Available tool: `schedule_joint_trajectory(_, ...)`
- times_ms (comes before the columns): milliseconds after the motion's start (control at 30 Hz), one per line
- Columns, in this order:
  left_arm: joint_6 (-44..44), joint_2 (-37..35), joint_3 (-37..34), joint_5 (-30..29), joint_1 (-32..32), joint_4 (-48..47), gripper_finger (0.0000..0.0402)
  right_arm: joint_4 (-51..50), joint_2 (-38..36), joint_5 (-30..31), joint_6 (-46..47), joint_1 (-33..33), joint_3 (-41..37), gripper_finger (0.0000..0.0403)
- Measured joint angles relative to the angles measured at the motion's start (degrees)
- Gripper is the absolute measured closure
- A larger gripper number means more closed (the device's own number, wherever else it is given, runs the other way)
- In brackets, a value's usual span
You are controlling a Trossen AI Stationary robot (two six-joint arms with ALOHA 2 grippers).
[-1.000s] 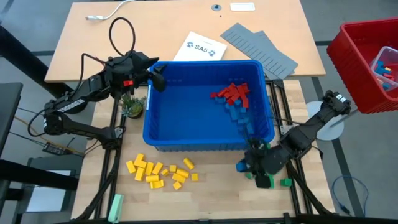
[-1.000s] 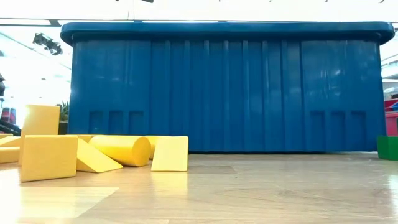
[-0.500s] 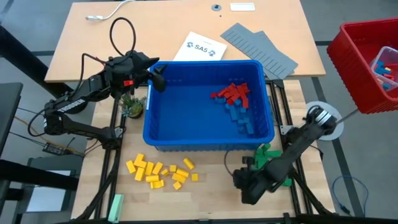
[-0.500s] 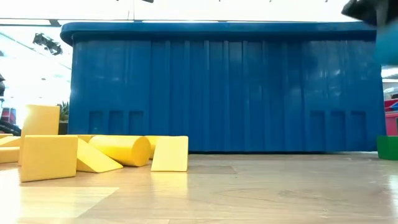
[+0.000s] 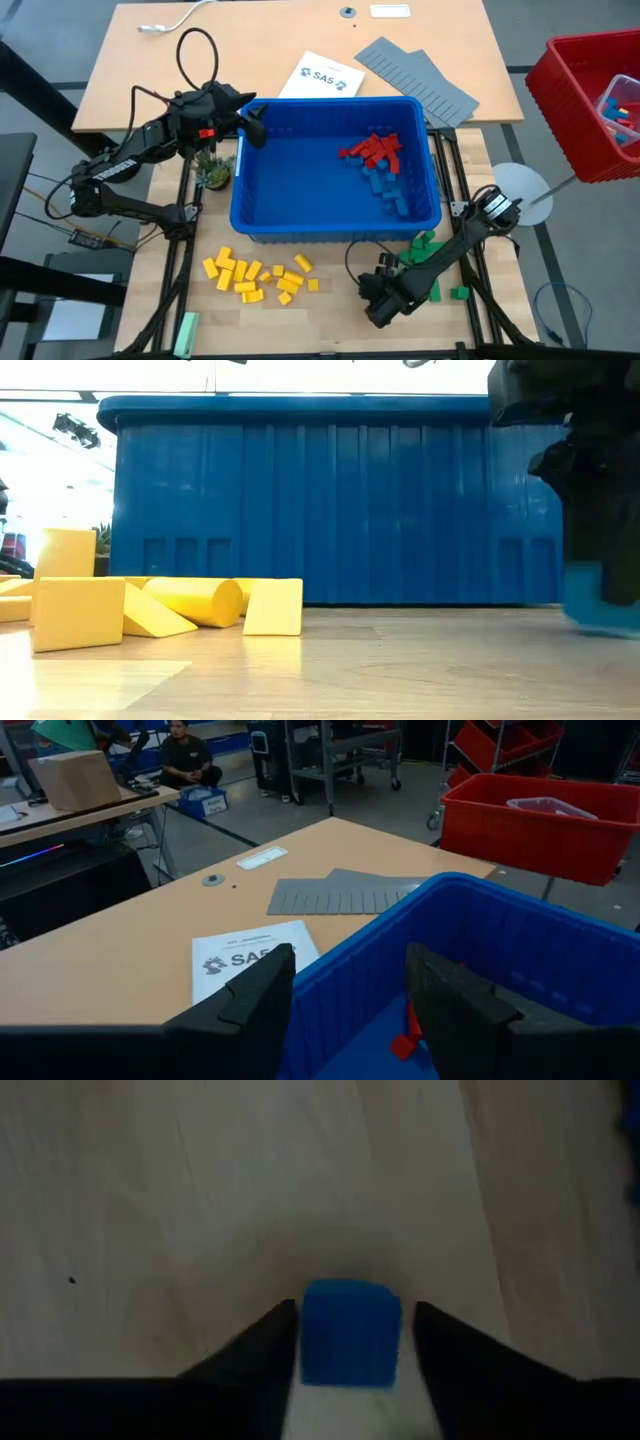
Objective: Sort blocks
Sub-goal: Remove the blue block from the blue bin
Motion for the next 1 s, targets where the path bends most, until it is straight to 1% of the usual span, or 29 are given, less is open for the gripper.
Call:
schedule_joint_trajectory(100, 0.0, 0.0, 0.0, 0.0, 0.0, 0.0, 0.0199, -0.8, -1.1, -0.6, 0.8, 0.0, 0.0, 0.0168)
schedule_joint_trajectory(200, 0.0, 0.0, 0.0, 0.0, 0.0, 0.3, 0.0199, -1.0, -5.0, -1.8, 0.8, 0.1, 0.0, 0.0129)
schedule_joint_trajectory(267, 0.0, 0.0, 0.0, 0.0, 0.0, 0.3, 0.0199, -1.1, -8.6, -2.6, 1.5, 0.1, 0.0, 0.0122)
schedule_joint_trajectory(400, -1.0, 0.0, 0.0, 0.1, 0.0, -0.2, 0.0199, 0.1, -17.8, -4.5, 3.6, 0.3, 0.0, 0.0127)
schedule_joint_trajectory(500, -1.9, 0.0, 0.0, 2.2, 0.0, -0.5, 0.0199, 2.9, -24.4, -4.9, 3.3, 0.2, 0.0, 0.0135)
schedule_joint_trajectory(567, -1.7, 0.0, 0.0, 2.5, 0.0, -0.4, 0.0199, 4.8, -28.4, -4.4, 1.6, -0.9, 0.0, 0.0139)
schedule_joint_trajectory(700, -1.6, 0.2, 0.0, 2.5, 0.0, -0.1, 0.0199, 7.7, -34.7, 0.9, -7.0, -5.2, 0.0, 0.0145)
schedule_joint_trajectory(800, -2.1, 0.4, 0.0, 2.5, 0.0, -0.8, 0.0199, 9.7, -38.2, 4.7, -16.7, -10.4, 0.0, 0.0149)
schedule_joint_trajectory(933, -1.7, 0.5, 0.0, 4.6, 0.0, -0.8, 0.0199, 10.3, -40.7, 10.0, -30.7, -19.6, 0.0, 0.0155)
schedule_joint_trajectory(1000, -1.0, 0.9, 0.0, 7.3, 0.0, -1.0, 0.0199, 10.2, -40.9, 10.2, -37.0, -25.6, 0.0, 0.0159)
